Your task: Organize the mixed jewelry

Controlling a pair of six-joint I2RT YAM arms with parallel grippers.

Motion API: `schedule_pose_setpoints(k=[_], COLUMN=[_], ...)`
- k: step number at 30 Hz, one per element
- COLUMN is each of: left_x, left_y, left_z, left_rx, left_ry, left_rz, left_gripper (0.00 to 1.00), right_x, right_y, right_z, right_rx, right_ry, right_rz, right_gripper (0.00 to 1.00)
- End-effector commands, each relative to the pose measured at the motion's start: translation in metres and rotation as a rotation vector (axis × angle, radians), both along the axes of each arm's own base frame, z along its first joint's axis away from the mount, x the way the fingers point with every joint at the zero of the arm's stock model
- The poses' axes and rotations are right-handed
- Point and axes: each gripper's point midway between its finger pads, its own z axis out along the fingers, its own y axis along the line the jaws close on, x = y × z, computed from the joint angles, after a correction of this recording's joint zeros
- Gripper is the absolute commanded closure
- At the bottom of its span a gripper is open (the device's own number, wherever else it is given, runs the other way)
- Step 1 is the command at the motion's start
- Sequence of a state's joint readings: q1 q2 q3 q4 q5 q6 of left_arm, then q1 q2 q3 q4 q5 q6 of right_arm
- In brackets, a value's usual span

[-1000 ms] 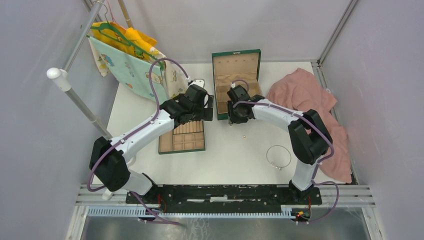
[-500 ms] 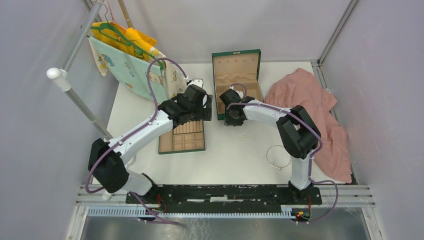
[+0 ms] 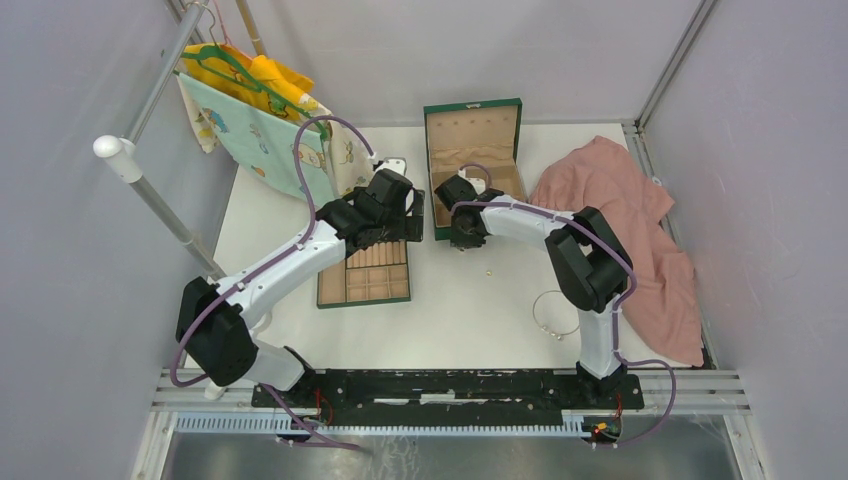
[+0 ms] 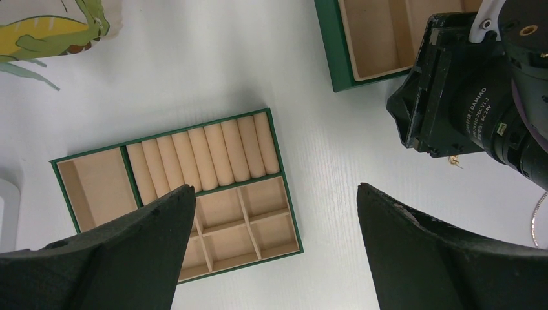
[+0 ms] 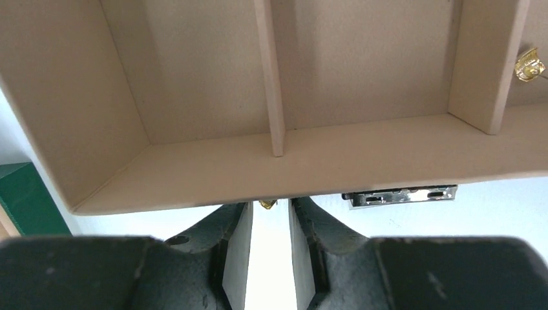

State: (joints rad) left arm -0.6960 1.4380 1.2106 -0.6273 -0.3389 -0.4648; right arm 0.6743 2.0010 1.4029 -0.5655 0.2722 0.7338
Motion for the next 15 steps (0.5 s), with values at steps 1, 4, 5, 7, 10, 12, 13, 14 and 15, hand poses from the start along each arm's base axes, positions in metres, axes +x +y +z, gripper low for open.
schedule_pose_setpoints(k=[1,4,5,7,10,12,13,14,15], left_x=[0.006,0.006,0.005,0.005,0.006,0.006,0.006,0.006,0.007], left_y=[0.002,0.002,0.001,0.001,0.001,0.0,-0.001,-0.001,-0.001], left_z=[0.022,0.022,0.022,0.022,0.02,0.02,0.02,0.02,0.021], left_rx=[-0.023,-0.026,-0.027,-0.026,-0.027,-0.029,-0.032,-0.033,-0.035], left_ry=[-0.064,-0.065,-0.064,-0.065,-0.063,-0.061,-0.061,-0.061,-0.063], left_rz=[0.01,0.011,0.01,0.008,0.008,0.008,0.006,0.006,0.006], left_gripper=[0.0,0.0,0.0,0.0,0.0,0.0,0.0,0.0,0.0], right_x=[-0.002,-0.007,-0.009,-0.014,-0.016,-0.016,-0.015,-0.015,-0.015], right_y=[-0.008,-0.013,-0.016,-0.018,-0.019,-0.018,-0.017,-0.017,-0.017], right_z=[0.0,-0.002,-0.003,-0.004,-0.005,-0.005,-0.005,-0.004,-0.004], right_rx=[-0.034,-0.05,-0.058,-0.058,-0.048,-0.047,-0.047,-0.047,-0.048], right_ry=[-0.009,-0.001,0.002,0.006,0.004,0.005,0.007,0.006,0.007], right_rz=[-0.02,-0.016,-0.013,-0.009,-0.006,0.001,0.005,0.009,0.012], right_gripper=[0.68,0.69,0.69,0.7,0.7,0.72,0.73,0.74,0.74])
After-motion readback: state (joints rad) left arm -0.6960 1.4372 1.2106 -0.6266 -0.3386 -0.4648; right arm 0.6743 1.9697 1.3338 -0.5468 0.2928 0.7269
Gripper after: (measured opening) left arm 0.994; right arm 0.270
